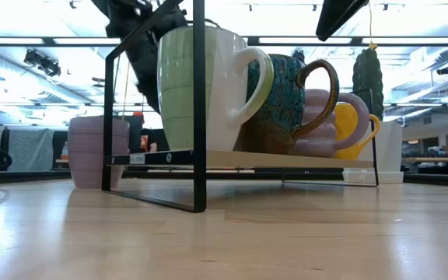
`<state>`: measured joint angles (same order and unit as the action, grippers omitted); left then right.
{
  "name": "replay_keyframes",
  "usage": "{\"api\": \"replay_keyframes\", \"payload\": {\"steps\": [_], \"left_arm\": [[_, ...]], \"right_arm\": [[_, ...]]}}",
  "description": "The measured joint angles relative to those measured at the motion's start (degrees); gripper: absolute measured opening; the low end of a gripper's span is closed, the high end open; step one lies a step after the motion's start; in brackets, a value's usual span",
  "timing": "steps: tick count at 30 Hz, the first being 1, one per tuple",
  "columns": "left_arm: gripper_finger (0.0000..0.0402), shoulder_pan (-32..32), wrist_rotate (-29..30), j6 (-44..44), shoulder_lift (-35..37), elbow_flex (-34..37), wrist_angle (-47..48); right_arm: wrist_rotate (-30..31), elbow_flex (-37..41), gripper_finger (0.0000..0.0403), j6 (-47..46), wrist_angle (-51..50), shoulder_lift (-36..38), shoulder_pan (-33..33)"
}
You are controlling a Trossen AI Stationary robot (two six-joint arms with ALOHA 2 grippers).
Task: Place coffee mugs
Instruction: Put the large purple mug on the shelf
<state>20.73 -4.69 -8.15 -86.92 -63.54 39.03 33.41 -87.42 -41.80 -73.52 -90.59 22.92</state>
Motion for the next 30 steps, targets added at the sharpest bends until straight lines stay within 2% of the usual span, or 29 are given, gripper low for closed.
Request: {"api": "replay_keyframes", "payload": {"steps": [3, 8, 16, 22, 27, 30], "left_arm": [[0.0141, -0.41, 0.23, 0.06, 1.25, -1.46, 10.19], [0.0141, -1.93, 0.26, 3.29, 3.05, -1.54, 20.17], [0.0141, -4.03, 3.86, 6.34, 9.46, -1.56, 20.09], [0.0141, -7.51, 4.09, 5.77, 12.67, -1.28, 26.87], [0.0141, -10.88, 4.84, 1.52, 16.09, 4.67, 29.32], [0.0141, -13.01, 8.25, -0.97, 17.81, 8.7, 29.2]], "right_arm": [[0.0, 0.06, 0.0166, 0.51, 0.11, 0.02, 0.0], [-0.42, 1.66, 0.0166, 3.04, 0.26, 0.07, -0.15], [0.09, 3.41, 0.0166, 7.02, 1.77, 0.07, -0.98], [1.34, 3.43, 0.0166, 8.49, 2.01, 0.07, -1.03], [1.61, 3.44, 0.0166, 9.13, 2.6, 0.04, -1.47], [1.61, 3.45, 0.0166, 10.11, 3.42, 0.04, -1.86]]}}
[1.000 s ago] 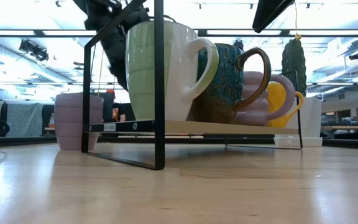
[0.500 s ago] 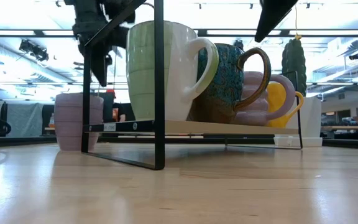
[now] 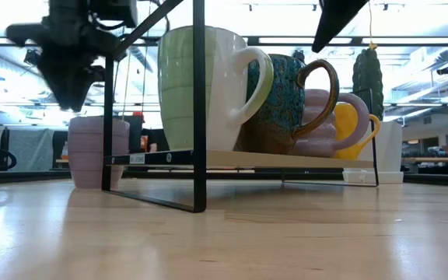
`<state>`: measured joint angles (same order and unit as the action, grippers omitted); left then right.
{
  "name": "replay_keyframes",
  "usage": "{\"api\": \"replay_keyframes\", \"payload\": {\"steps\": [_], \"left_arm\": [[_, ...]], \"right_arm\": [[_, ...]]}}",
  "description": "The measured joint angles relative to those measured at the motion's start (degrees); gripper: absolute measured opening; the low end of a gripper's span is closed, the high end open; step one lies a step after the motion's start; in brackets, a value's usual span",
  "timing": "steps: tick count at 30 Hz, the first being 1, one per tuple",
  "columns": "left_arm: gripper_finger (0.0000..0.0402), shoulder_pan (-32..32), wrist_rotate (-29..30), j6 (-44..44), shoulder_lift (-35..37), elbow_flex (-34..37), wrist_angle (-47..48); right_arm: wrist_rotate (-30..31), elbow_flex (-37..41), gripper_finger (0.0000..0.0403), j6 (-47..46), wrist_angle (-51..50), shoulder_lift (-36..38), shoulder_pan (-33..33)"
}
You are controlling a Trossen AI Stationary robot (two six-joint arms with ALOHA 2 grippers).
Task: Place coffee mugs
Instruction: Put the large purple mug on the shelf
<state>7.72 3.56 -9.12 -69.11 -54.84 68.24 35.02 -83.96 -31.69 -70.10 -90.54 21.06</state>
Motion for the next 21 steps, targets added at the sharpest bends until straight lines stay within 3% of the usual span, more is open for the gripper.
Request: {"api": "replay_keyframes", "payload": {"steps": [6, 16, 21], "left_arm": [[0.0141, -5.08, 6.43, -3.21, 2.92, 2.81, -2.45], [0.0141, -14.15, 7.61, -15.63, 4.25, 2.83, -2.77], [0.0141, -16.06, 10.27, -16.29, 4.25, 2.83, -3.98]], "right_arm": [[-1.35, 0.0, 0.0166, 1.5, 2.02, 0.0, -1.28], [-2.26, 0.0, 0.0166, 1.91, 3.13, -0.02, -2.19], [-2.38, 0.0, 0.0166, 1.93, 3.27, -0.02, -2.14]]}}
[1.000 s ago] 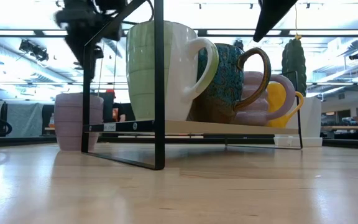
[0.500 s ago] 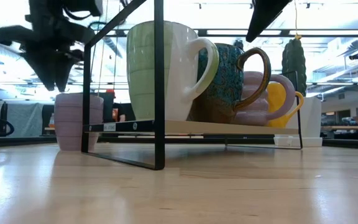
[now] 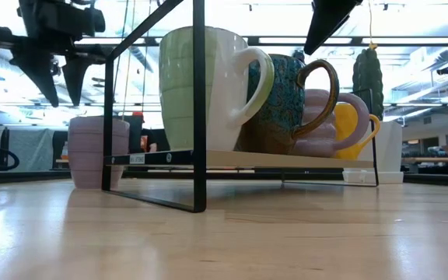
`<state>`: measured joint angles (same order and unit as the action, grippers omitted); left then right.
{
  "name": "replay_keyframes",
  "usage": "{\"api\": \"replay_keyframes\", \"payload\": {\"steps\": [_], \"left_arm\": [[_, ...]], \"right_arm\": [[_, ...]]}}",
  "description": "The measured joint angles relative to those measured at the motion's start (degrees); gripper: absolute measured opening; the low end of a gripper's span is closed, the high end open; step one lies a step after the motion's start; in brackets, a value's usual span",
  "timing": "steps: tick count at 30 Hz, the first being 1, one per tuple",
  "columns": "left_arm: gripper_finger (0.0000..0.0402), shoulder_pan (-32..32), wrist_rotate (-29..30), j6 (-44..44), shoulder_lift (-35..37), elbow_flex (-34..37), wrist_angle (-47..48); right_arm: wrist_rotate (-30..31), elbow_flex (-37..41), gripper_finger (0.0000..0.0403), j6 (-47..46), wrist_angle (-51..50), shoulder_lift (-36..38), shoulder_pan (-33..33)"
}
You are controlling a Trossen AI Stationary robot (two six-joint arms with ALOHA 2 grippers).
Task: Place coffee mugs
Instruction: Put the large purple mug on the shelf
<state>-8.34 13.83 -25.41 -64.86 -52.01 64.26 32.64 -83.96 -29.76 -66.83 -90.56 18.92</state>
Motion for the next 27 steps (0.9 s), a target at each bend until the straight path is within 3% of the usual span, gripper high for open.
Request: {"api": "replay_keyframes", "payload": {"steps": [8, 17, 27], "left_arm": [[0.0141, -0.08, -0.7, -0.77, 0.04, 0.02, -1.83], [0.0141, -0.08, -2.24, -1.79, 0.48, 7.05, -9.17], [0.0136, -0.08, -2.39, -4.08, 0.48, 7.84, -11.66]], "right_arm": [[-0.35, 0.0, 0.0166, 0.17, 0.22, 0.0, 0.11], [-0.79, 0.0, 0.0166, 1.43, 1.34, 0.0, 0.13], [-1.2, -0.02, 0.0166, 1.9, 1.68, 0.0, 0.07]]}}
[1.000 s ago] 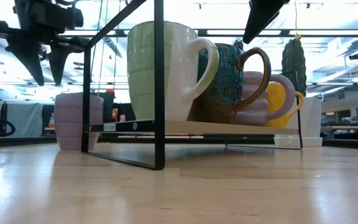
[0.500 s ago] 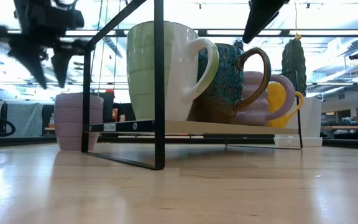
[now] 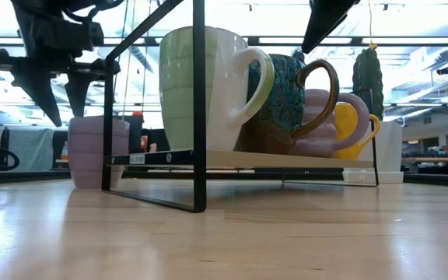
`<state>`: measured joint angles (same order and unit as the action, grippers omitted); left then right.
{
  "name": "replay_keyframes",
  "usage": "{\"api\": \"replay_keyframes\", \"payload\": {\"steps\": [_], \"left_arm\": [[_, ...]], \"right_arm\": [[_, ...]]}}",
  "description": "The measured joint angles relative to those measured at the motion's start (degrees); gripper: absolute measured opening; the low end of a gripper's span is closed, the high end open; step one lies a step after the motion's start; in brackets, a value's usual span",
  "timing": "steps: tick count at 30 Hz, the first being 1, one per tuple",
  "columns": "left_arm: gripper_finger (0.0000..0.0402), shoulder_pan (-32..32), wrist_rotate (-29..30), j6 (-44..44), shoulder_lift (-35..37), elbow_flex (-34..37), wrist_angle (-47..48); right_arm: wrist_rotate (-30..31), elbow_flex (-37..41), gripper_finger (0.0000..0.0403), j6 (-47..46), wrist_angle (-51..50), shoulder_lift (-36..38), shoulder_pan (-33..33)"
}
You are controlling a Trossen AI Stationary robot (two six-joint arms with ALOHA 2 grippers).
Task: Place coffee mugs
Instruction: Put the large purple mug on the shelf
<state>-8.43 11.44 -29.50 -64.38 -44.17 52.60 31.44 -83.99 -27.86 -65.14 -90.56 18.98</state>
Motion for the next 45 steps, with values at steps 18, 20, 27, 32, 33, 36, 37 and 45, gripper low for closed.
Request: {"api": "replay_keyframes", "payload": {"steps": [18, 20, 27, 32, 33, 36, 37, 45], "left_arm": [[0.0021, 3.66, -0.33, -1.09, 0.51, 0.0, 0.87], [0.0021, 5.5, -1.12, -2.52, 0.78, -3.27, 2.15], [0.0021, 13.98, -16.86, -4.14, -0.76, -15.7, 4.47], [0.0021, 14.93, -22.36, -5.51, -4.0, -20.29, 4.66], [0.0021, 14.34, -22.38, -5.94, -5.05, -20.69, 4.75], [0.0021, 12.99, -23.21, -6.86, -7.86, -21.28, 4.29], [0.0021, 12.68, -23.5, -6.93, -8.75, -21.5, 4.32], [0.0021, 11.41, -24.52, -7.21, -14.33, -23.35, 2.6]], "right_arm": [[-0.06, 0.0, 0.0166, 0.17, 1.07, 0.0, 0.04], [-1.2, 0.0, 0.0166, 0.0, 1.05, 0.01, 0.04], [-3.92, -0.02, 0.0166, -1.5, 0.77, 1.39, 0.12], [-3.7, -0.02, 0.0166, -1.97, 0.79, 2.72, 0.48], [-3.63, -0.02, 0.0166, -1.99, 0.81, 2.9, 0.48], [-3.02, -0.02, 0.0166, -2.01, 0.94, 3.26, 0.55], [-2.99, -0.02, 0.0166, -2.01, 1.04, 3.26, 0.55], [-3.01, -0.02, 0.0166, -1.99, 1.26, 3.26, 0.57]]}}
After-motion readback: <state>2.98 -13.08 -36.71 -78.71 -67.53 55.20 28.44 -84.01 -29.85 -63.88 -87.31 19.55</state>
